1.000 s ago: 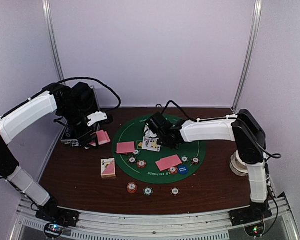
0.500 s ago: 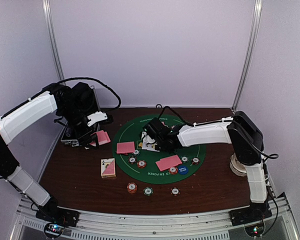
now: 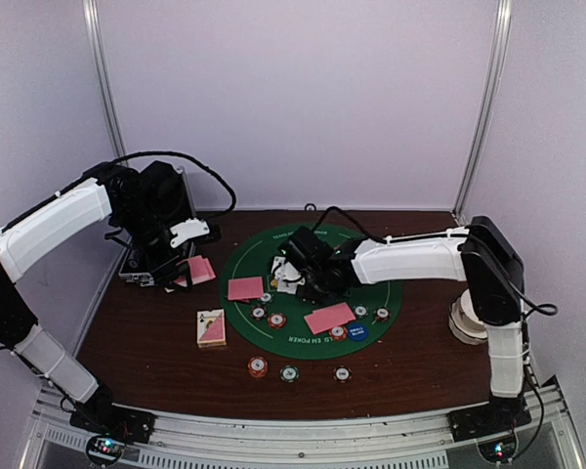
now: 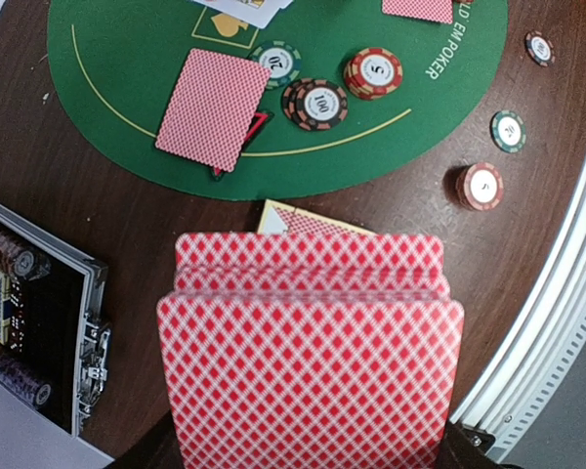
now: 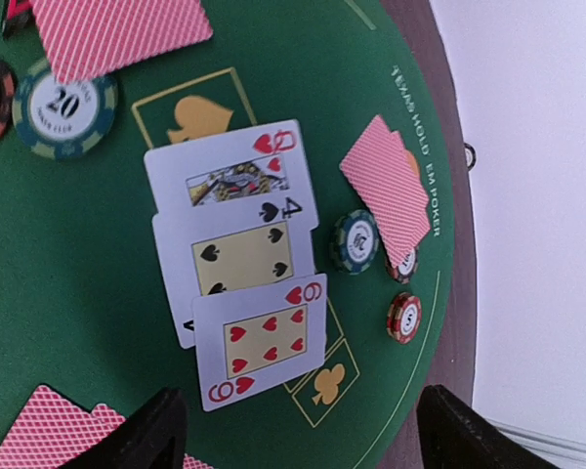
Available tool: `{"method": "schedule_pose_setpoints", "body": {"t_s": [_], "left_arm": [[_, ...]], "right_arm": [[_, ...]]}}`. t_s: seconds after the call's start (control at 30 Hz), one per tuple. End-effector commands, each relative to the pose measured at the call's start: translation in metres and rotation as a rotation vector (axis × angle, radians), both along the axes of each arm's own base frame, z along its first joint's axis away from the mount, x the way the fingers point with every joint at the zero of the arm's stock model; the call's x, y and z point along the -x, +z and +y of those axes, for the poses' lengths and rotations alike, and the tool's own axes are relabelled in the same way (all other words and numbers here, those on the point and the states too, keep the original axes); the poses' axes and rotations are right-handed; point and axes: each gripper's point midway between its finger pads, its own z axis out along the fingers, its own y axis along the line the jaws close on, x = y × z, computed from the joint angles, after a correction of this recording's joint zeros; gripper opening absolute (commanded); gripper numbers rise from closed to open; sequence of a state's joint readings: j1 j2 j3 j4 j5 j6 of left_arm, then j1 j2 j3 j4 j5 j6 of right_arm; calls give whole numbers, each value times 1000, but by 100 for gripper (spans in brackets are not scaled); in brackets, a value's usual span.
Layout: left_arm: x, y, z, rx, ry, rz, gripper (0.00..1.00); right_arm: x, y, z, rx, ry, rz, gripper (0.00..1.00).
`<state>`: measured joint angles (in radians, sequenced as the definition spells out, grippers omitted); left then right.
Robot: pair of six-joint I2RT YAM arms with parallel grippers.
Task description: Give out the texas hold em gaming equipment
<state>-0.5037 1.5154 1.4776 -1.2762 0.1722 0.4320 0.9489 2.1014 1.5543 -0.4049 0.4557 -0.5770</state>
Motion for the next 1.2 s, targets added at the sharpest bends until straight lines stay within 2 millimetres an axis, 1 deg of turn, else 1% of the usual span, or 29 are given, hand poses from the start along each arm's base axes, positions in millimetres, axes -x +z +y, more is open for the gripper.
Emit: {"method": "schedule_pose_setpoints", "body": {"t_s": [0.0, 0.03, 0.1, 0.13, 0.17, 0.27, 0.33, 0.4, 0.43, 0.5, 0.57, 0.7, 0.83, 1.0, 1.17], "left_arm": [[-3, 14, -4, 34, -4, -32, 0], [-3, 15, -4, 36, -3, -33, 0], [-4, 17, -5, 40, -4, -36, 0], [-4, 17, -5, 41, -4, -36, 0], [-4, 17, -5, 41, -4, -36, 0], [-3, 16, -6, 46, -1, -30, 0], [-4, 16, -7, 47, 3, -28, 0], [-7, 16, -8, 53, 8, -36, 0], [-8, 17, -9, 57, 9, -40, 0], [-9, 17, -10, 65, 11, -42, 0], [-10, 16, -11, 65, 12, -39, 0], [-10, 15, -11, 63, 12, -37, 0], [-10, 14, -11, 63, 11, -35, 0], [-10, 15, -13, 70, 8, -33, 0], [-9, 15, -13, 71, 7, -31, 0]], "right_arm": [[-1, 94, 14, -324, -88, -74, 94], [-2, 111, 13, -423, -146, -79, 99], [-1, 140, 14, -596, -226, -62, 99], [2, 150, 16, -670, -248, -34, 99], [4, 158, 17, -742, -270, -3, 100], [17, 167, 31, -941, -299, 189, 100], [25, 166, 43, -1080, -326, 376, 100], [41, 158, 65, -1196, -342, 637, 99], [47, 153, 75, -1231, -357, 748, 99], [62, 149, 96, -1271, -353, 947, 99], [72, 150, 112, -1319, -348, 1075, 98], [87, 147, 131, -1354, -357, 1227, 95], [96, 153, 146, -1394, -328, 1323, 94], [100, 150, 162, -1413, -325, 1415, 91], [105, 143, 178, -1396, -324, 1464, 89]]}}
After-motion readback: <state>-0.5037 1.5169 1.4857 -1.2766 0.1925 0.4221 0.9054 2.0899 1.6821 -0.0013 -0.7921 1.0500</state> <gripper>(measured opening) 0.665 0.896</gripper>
